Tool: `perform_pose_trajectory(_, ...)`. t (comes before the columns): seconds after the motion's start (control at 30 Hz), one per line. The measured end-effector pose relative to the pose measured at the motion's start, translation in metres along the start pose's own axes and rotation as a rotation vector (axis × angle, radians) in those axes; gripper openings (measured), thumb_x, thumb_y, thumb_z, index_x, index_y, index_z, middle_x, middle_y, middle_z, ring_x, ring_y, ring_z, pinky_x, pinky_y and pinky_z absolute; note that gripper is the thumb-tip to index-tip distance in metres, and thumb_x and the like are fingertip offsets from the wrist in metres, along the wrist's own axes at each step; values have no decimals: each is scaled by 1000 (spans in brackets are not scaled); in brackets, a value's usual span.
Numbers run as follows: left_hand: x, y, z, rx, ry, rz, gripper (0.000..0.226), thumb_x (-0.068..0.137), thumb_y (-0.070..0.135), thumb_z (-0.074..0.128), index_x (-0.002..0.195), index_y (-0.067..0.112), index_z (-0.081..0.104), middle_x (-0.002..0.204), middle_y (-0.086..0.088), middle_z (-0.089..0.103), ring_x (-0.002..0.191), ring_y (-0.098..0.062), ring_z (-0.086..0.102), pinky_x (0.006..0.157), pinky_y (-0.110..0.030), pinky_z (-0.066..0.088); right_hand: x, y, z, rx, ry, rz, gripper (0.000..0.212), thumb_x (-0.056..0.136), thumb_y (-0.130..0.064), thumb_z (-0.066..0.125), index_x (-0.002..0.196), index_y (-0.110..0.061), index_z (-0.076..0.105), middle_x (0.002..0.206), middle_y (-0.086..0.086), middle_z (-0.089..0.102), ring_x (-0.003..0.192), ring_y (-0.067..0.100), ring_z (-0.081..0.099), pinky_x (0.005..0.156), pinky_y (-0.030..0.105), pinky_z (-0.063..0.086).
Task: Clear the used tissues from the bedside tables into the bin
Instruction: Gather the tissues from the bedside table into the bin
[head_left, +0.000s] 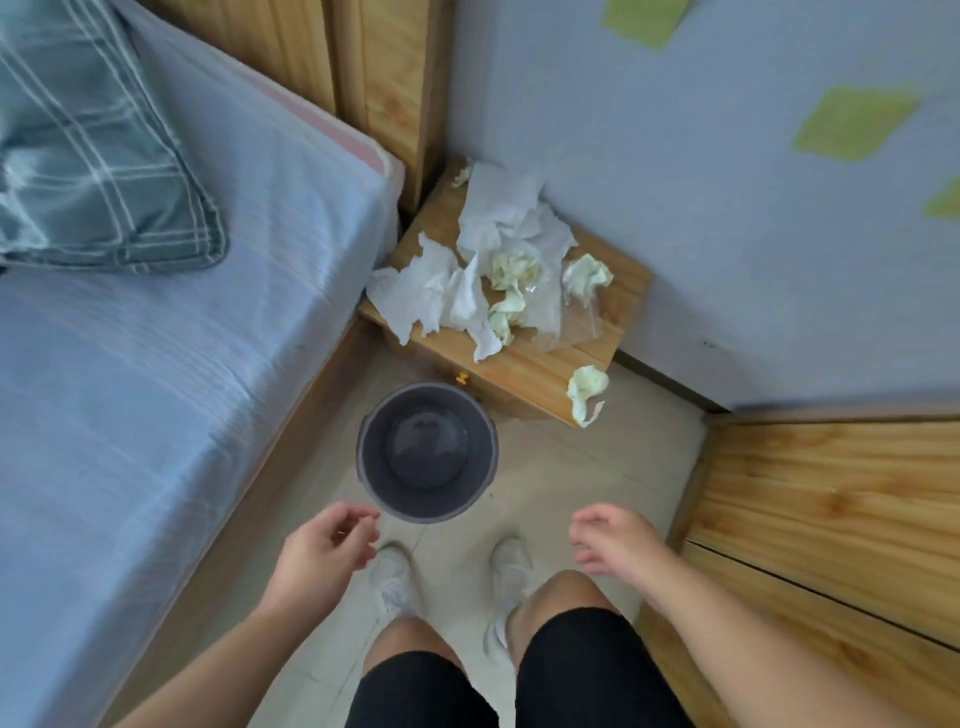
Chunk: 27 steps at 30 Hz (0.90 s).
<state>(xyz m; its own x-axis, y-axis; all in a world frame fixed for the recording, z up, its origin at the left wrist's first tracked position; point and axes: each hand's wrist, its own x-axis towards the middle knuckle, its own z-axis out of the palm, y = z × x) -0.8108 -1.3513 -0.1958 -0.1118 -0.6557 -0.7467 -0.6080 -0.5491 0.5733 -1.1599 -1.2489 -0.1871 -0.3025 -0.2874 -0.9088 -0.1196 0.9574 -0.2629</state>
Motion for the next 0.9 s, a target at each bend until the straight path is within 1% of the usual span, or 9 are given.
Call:
perform_pose_trajectory(0.17,-32,53,34,-2,-35,-10,17,103,24,65,97,34,78,86,17,79,76,-6,75,72,-30,61,-39,-44,-65,-153,5,-98,7,95,-21,67,99,-23,73,87,-1,80,79,11,78,76,31,66)
perform_pose_trajectory(0.37,-6,100,133,-145,25,-108,16,102,29,67,92,36,78,87,14,79,76,-2,74,79,-39,65,30,-128,-155,-323,-7,-307,13,98,-16,68,104,-26,72,95,-1,77,76,3,73,66,14,59)
perform_pose_trajectory(0.43,10,124,167,-175,47,-131,10,100,37,68,95,40,77,88,19,79,78,1,74,81,-39,65,64,-163,-183,-337,33,-366,13,98,-14,67,106,-22,73,94,1,76,76,10,73,71,23,61)
perform_pose_trajectory(0.5,26,151,197,-96,66,-108,12,98,49,68,106,43,73,93,24,76,84,3,71,79,-32,63,87,-193,-207,-312,95,-409,13,97,-14,68,107,-18,73,92,5,75,76,17,72,74,29,60)
perform_pose_trajectory(0.6,50,191,234,134,131,-27,50,92,68,64,137,47,58,123,29,58,104,3,65,77,-20,53,117,-227,-228,-343,126,-493,16,93,-22,70,108,-27,73,96,-3,74,82,14,71,77,33,60)
perform_pose_trajectory(0.7,81,219,264,359,155,79,81,87,72,67,156,47,32,158,13,42,141,-14,48,88,-32,59,152,-249,-228,-427,23,-619,35,87,-25,76,112,-47,64,114,-19,67,97,-1,65,90,32,58)
perform_pose_trajectory(0.77,100,231,279,524,139,128,97,88,66,70,162,47,10,174,0,19,158,-29,26,92,-40,60,175,-259,-220,-582,-31,-692,59,83,-30,77,133,-51,55,135,-20,58,117,1,60,100,33,52)
perform_pose_trajectory(0.83,122,233,295,693,96,169,107,94,54,71,163,44,-9,179,-6,-3,162,-39,11,92,-44,59,200,-267,-211,-788,-30,-787,78,82,-31,76,149,-46,39,154,-16,46,140,10,46,111,39,46)
perform_pose_trajectory(0.9,143,228,305,787,48,196,104,97,37,71,164,41,-8,178,-10,-6,159,-41,14,88,-42,56,222,-269,-204,-965,22,-879,87,83,-28,77,156,-40,31,161,-11,40,146,16,38,117,44,41)
